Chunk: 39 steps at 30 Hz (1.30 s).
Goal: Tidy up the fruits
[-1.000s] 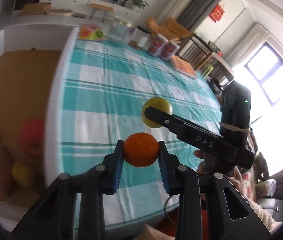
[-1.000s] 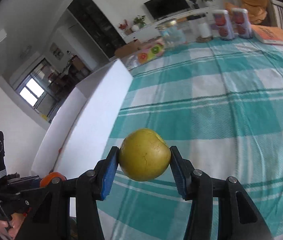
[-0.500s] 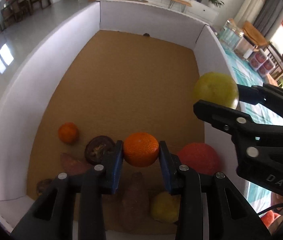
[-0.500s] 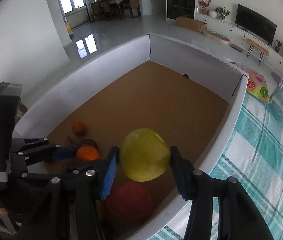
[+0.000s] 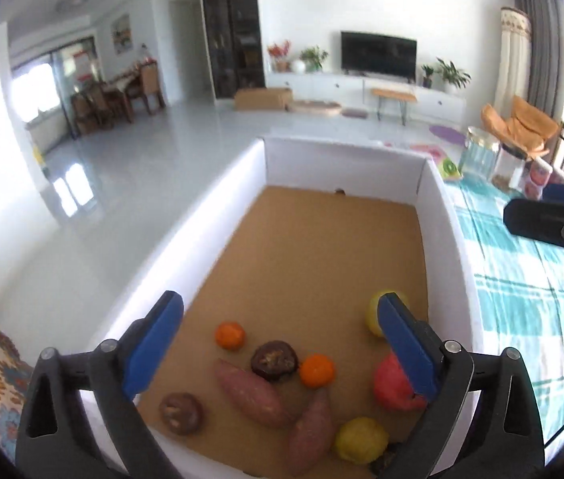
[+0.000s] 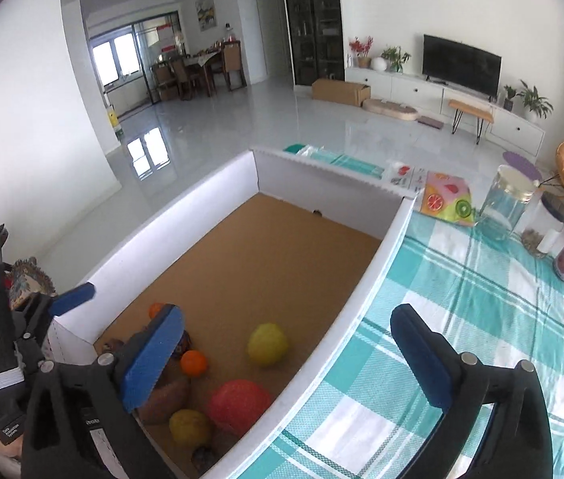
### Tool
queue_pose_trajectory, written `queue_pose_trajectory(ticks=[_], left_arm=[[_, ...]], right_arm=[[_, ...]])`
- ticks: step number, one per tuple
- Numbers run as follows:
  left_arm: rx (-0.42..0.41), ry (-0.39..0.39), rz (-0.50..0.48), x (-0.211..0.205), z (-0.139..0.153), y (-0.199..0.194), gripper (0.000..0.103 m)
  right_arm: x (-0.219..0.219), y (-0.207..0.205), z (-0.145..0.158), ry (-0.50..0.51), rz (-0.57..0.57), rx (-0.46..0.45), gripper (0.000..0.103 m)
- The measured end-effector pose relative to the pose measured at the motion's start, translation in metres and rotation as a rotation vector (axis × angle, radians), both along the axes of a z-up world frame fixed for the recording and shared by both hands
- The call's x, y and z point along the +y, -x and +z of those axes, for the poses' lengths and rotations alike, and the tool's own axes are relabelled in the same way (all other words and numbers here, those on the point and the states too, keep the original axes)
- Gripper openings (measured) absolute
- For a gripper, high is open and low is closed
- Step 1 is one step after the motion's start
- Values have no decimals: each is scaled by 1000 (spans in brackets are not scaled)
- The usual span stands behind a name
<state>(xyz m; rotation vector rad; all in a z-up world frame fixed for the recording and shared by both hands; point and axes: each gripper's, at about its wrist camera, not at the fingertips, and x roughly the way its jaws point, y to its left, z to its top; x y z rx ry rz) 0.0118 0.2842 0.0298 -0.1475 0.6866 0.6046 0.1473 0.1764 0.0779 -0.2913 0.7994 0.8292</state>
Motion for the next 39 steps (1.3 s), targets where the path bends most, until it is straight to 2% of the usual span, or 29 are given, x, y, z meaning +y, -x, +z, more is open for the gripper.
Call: queue_pose_trajectory(ticks=[4, 6, 8, 10, 15, 21, 24, 28, 33, 39], left_arm=[[41, 29, -1, -2, 3, 7, 102], [73, -10, 6, -6, 0, 9, 102], [103, -66, 52, -14, -2, 15, 102], [114, -88, 67, -19, -4, 19, 102], [108, -49, 41, -19, 0, 30, 102], [118, -44, 30, -18, 4, 35, 102], [131, 0, 31, -10, 2, 34, 102], [107, 84, 28, 2, -1, 38, 102], [134, 24, 35, -1, -1, 38, 102], [123, 64, 21, 5, -1, 43, 102]], right_arm=[[-14, 12, -10, -14, -20, 49, 103], [-16, 21, -16, -3, -28, 65, 103], [-17, 31, -21, 8, -31, 85, 103], [-19, 41, -24, 18, -37, 103, 103], [-20, 61, -25, 32, -54, 117, 103], [-17, 77, -23, 66, -78, 108, 103], [-15, 82, -23, 83, -88, 104, 103], [-12, 86, -24, 91, -86, 106, 103], [-6, 89, -25, 103, -81, 117, 103], [2, 90, -24, 117, -85, 139, 103]])
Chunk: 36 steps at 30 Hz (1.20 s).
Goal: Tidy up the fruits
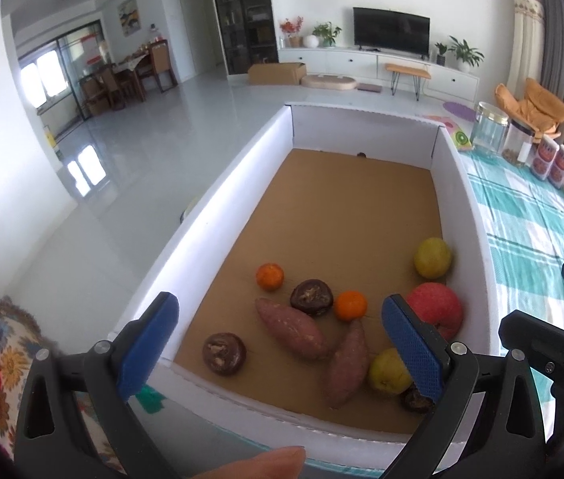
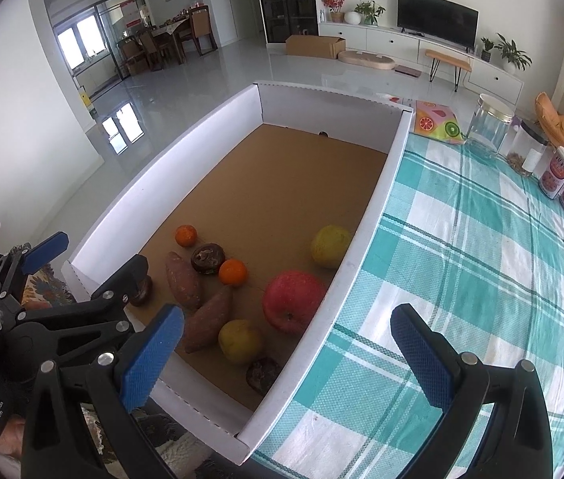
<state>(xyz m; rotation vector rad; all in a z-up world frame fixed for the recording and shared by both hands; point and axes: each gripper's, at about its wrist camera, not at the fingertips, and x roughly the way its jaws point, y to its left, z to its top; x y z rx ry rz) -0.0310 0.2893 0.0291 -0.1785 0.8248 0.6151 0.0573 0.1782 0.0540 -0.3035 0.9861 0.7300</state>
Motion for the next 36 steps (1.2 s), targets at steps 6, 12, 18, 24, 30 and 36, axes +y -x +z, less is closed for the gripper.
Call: queue_pose_trajectory(ticks=[6, 12, 18, 24, 30, 36], left_arm=[[-7, 10, 16, 8, 5, 4, 102], [-9, 47, 27, 16, 8, 8, 102], [-6, 32, 39, 18, 7, 9, 102], [-4, 31, 43, 19, 6, 9, 102], [1, 30, 42, 21, 4, 8, 102], [7, 41, 52, 23, 4, 8, 102]], right_arm=[[6, 2, 4, 14, -8, 18, 103], [12, 4, 8, 16, -11, 16, 103], [14, 4, 9, 17, -17, 13, 103], [15, 3, 5, 28, -23, 13, 103], [15, 5, 4, 31, -19, 11, 103], [17, 5, 4, 32, -15, 8, 103]])
